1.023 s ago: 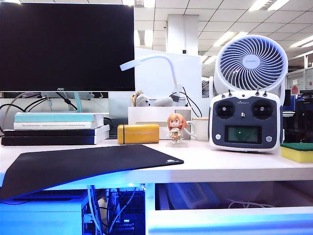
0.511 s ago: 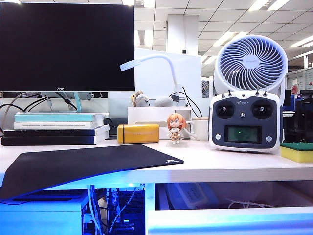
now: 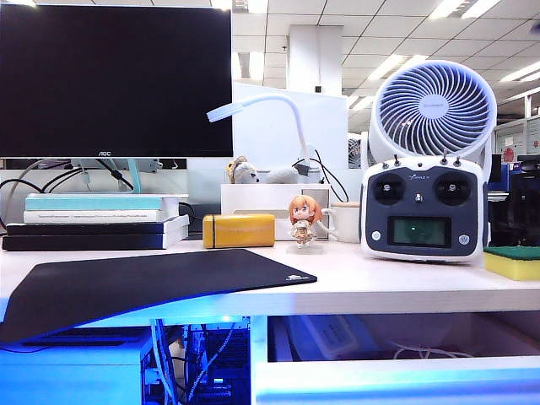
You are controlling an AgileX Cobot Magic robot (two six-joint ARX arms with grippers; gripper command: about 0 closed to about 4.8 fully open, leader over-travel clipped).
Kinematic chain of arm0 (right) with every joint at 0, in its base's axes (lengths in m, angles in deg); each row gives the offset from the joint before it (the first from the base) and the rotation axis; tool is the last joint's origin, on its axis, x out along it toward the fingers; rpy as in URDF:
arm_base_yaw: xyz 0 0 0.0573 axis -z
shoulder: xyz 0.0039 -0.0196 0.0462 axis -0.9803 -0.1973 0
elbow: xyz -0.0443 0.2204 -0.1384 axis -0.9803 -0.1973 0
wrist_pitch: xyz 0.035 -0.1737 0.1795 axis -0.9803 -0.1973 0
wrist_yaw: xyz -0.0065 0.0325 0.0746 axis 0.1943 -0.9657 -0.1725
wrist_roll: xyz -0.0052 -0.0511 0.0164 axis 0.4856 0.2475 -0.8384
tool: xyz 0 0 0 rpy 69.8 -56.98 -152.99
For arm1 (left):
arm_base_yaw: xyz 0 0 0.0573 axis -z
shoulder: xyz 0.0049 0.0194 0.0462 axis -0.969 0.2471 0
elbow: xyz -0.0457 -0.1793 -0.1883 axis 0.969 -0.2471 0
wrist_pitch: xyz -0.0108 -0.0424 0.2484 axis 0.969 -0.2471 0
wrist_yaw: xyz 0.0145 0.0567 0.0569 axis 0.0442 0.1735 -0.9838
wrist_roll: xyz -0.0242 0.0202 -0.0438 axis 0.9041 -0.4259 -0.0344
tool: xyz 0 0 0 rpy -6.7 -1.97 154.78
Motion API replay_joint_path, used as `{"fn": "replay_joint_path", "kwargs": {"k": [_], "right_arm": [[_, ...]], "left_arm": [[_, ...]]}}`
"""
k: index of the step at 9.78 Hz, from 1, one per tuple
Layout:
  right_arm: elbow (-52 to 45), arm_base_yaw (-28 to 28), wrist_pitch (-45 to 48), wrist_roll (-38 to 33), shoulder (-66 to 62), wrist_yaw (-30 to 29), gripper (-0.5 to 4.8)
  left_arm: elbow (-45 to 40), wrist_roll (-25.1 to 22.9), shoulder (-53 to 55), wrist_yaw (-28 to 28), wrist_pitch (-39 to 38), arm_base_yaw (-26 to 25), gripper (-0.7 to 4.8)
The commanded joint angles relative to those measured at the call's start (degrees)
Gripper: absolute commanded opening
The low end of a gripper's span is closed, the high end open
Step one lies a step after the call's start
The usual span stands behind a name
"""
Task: Open the drawer, place the cleaning sponge inside, then close the drawer.
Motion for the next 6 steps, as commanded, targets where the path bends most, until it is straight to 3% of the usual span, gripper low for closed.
{"fn": "replay_joint_path", "kwargs": {"k": [1, 2, 5, 6], "right_arm": [[0.2, -2.7, -9.9, 8.4, 0.4, 5.4, 4.79], [0.3, -4.8, -14.0, 11.9, 0.4, 7.9, 4.79], [3.3, -11.2, -40.3, 33.9, 3.7, 21.1, 4.79], [3.7, -11.6, -44.9, 35.6, 4.4, 22.4, 4.79]], "left_arm": [[0.3, -0.4, -0.1, 0.0, 0.8, 0.0, -0.05], [0.3, -0.4, -0.1, 0.0, 0.8, 0.0, -0.05], [0.3, -0.4, -0.1, 0.0, 0.8, 0.0, -0.05], [0.3, -0.4, -0.1, 0.0, 0.8, 0.0, -0.05]]}}
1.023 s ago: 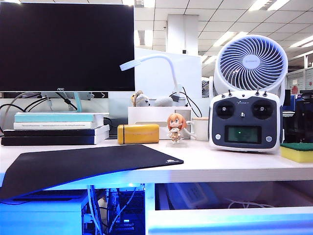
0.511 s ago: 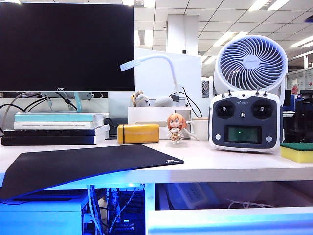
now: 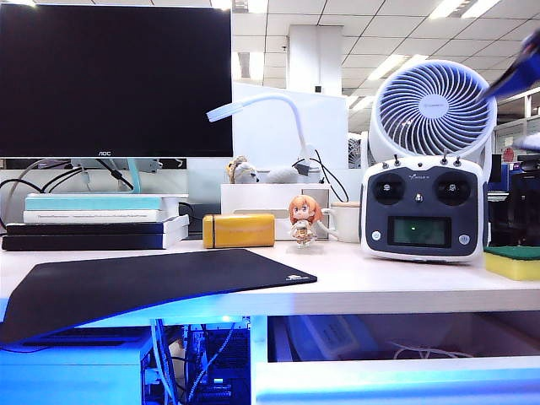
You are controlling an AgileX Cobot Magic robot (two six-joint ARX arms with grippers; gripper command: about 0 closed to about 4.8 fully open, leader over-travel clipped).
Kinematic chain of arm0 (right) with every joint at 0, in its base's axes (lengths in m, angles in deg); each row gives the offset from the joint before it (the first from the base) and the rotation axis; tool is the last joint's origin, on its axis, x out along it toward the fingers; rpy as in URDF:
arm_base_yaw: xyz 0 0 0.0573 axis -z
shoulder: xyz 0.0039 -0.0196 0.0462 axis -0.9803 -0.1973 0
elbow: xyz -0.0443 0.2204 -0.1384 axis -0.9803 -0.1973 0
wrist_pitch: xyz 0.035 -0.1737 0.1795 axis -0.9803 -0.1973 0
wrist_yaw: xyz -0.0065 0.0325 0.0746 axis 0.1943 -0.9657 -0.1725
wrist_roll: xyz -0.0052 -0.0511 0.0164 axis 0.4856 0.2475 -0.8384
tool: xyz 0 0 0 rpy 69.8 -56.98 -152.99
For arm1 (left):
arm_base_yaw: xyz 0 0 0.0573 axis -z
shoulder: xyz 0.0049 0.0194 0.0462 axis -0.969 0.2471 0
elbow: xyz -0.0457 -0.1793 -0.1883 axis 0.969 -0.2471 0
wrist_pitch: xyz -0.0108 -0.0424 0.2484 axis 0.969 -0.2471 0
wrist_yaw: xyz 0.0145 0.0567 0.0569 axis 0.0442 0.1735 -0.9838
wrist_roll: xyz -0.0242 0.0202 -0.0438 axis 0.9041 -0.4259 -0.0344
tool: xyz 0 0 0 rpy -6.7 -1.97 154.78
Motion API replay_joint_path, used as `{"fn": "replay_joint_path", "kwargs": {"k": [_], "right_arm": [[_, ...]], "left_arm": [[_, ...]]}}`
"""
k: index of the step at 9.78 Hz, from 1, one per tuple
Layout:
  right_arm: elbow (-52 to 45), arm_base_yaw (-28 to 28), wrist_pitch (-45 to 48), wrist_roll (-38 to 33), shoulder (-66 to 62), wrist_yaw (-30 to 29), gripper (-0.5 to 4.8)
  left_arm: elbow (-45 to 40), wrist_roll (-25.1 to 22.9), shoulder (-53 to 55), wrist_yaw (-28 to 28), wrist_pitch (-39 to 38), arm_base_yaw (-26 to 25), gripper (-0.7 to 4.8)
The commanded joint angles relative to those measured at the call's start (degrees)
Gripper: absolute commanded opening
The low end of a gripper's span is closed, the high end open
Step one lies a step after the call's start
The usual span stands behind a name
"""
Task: Open the drawer, place the cleaning sponge inside, then close the drawer.
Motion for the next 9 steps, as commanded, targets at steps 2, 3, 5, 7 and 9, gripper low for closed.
{"fn": "replay_joint_path", "kwargs": {"k": [2, 3, 5, 7, 9], "right_arm": [[1.1, 0.0, -18.9, 15.3, 1.5, 9.9, 4.79], [1.1, 0.4, -24.6, 18.4, -1.0, 16.3, 4.79], [1.1, 0.3, -19.7, 18.3, -8.7, 16.5, 4.79], [1.1, 0.2, -19.1, 18.6, -12.5, 18.2, 4.79], [1.1, -0.1, -20.4, 19.8, -12.7, 15.6, 0.76]], "left_arm": [[0.3, -0.4, -0.1, 0.0, 0.8, 0.0, -0.05], [0.3, -0.4, -0.1, 0.0, 1.5, 0.0, -0.05], [0.3, -0.3, -0.1, 0.0, 1.5, 0.0, -0.05], [0.3, -0.3, -0.1, 0.0, 1.3, 0.0, -0.05], [0.3, -0.4, -0.1, 0.0, 1.2, 0.0, -0.05]]}}
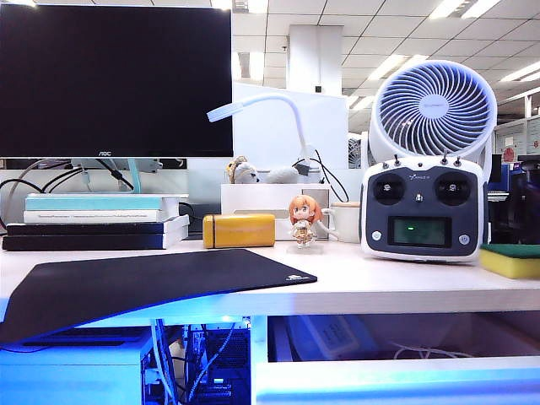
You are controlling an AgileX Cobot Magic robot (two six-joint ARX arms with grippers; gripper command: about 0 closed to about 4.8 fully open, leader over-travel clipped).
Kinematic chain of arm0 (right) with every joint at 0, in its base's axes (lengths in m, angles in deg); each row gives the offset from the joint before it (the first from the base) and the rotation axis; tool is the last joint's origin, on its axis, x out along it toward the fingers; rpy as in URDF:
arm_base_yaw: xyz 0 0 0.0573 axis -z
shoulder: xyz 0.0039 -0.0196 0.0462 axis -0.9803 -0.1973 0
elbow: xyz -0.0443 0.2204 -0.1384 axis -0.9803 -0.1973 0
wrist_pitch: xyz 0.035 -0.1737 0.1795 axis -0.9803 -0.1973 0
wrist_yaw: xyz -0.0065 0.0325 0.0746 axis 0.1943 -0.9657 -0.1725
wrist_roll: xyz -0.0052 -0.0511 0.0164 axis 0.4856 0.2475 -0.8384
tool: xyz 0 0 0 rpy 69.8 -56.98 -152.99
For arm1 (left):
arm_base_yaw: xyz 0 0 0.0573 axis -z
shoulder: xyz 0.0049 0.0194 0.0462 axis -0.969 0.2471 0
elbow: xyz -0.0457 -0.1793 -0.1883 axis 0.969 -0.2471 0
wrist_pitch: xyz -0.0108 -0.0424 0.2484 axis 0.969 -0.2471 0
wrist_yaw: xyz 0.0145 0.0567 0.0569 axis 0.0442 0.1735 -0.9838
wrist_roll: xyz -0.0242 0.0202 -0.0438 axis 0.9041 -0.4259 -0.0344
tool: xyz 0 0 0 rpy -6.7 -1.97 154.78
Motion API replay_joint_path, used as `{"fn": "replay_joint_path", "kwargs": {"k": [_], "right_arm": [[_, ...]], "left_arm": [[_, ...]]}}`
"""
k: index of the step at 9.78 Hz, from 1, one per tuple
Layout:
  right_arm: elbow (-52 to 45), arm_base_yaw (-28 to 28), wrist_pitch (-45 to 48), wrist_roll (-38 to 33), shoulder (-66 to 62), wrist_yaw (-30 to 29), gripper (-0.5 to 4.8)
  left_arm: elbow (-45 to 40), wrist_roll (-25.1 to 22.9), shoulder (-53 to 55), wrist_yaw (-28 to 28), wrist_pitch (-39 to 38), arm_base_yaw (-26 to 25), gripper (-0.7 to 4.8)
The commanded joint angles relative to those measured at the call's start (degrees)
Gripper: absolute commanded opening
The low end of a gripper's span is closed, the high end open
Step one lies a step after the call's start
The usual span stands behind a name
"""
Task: Open the drawer, place the cleaning sponge inside, then close the drawer.
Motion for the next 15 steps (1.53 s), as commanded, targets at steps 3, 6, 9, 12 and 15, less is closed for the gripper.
{"fn": "replay_joint_path", "kwargs": {"k": [3, 6, 9, 12, 15], "right_arm": [[-0.2, -0.2, -2.4, 1.6, 0.1, -6.4, 0.39], [-0.1, 0.1, -0.4, 4.6, 6.6, -6.1, 4.79], [2.6, 1.1, -6.8, 3.9, 7.6, -6.6, 4.79], [7.0, 2.1, -7.7, 1.6, 1.0, -9.8, 4.79], [8.2, 1.2, -10.7, 3.5, -4.7, -9.2, 4.12]], "left_arm": [[0.2, -0.4, -0.1, 0.0, 0.7, 0.0, -0.05], [0.2, -0.4, 0.0, 0.0, 0.7, 0.0, -0.05], [0.2, -0.4, 0.0, 0.0, 0.7, 0.0, -0.05], [0.2, -0.3, 0.0, 0.0, 0.7, 0.0, -0.05], [0.2, -0.4, 0.0, 0.0, 0.7, 0.0, -0.05]]}}
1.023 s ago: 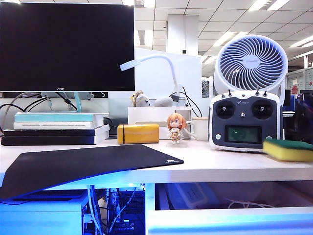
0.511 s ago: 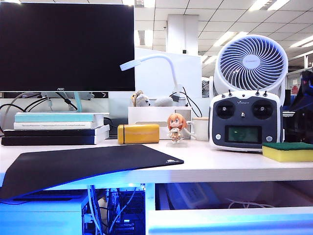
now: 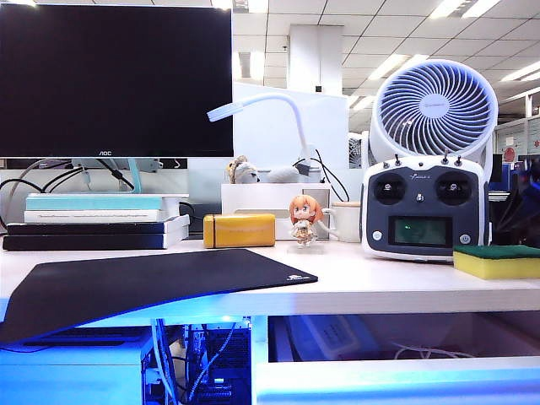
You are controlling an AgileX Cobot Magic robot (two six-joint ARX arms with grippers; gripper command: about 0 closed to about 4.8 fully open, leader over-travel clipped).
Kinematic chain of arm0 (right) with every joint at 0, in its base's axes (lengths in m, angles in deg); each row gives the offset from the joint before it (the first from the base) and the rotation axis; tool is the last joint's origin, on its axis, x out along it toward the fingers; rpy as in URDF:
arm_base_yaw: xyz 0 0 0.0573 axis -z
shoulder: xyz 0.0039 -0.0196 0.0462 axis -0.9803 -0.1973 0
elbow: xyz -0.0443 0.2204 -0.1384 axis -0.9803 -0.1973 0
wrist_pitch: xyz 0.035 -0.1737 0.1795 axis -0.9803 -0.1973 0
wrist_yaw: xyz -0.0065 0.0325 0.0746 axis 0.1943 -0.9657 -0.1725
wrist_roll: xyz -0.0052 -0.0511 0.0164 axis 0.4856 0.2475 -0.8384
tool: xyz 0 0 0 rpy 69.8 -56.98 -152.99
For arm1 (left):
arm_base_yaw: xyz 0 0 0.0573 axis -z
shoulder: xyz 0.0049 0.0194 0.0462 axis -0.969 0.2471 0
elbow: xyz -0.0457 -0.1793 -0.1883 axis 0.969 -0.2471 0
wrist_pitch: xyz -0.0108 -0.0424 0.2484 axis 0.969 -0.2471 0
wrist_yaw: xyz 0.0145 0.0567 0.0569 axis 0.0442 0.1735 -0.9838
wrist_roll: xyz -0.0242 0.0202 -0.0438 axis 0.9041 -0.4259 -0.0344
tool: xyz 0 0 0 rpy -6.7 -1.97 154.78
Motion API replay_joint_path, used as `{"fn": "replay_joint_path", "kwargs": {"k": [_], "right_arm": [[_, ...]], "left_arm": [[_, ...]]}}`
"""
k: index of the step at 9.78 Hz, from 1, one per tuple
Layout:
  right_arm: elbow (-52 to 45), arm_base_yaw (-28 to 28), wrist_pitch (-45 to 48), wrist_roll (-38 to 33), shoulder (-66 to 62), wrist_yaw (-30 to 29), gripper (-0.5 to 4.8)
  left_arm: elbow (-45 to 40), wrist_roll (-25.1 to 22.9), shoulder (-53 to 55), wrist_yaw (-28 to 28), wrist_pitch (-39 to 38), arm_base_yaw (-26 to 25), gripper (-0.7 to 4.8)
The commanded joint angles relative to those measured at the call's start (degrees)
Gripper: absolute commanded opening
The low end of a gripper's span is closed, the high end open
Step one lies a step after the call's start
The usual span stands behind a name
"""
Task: Open the drawer, place the cleaning sponge inside, then close the drawer.
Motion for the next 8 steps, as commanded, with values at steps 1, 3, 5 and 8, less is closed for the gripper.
{"fn": "replay_joint_path", "kwargs": {"k": [1, 3, 5, 8], "right_arm": [[0.4, -0.6, -3.6, 1.8, -0.8, 6.8, 2.25], [0.5, -0.5, -3.5, 1.9, -0.8, 6.0, 1.49], [3.2, -0.5, -3.5, 1.7, 0.8, 1.1, -0.01], [3.2, -0.2, -7.6, 1.7, 7.3, 1.2, -0.01]], "left_arm": [[0.2, -0.4, -0.1, 0.0, 0.7, 0.0, -0.05], [0.2, -0.4, -0.1, 0.0, 0.7, 0.0, -0.05], [0.2, -0.3, -0.1, 0.0, 0.7, 0.0, -0.05], [0.2, -0.4, -0.1, 0.0, 0.7, 0.0, -0.05]]}}
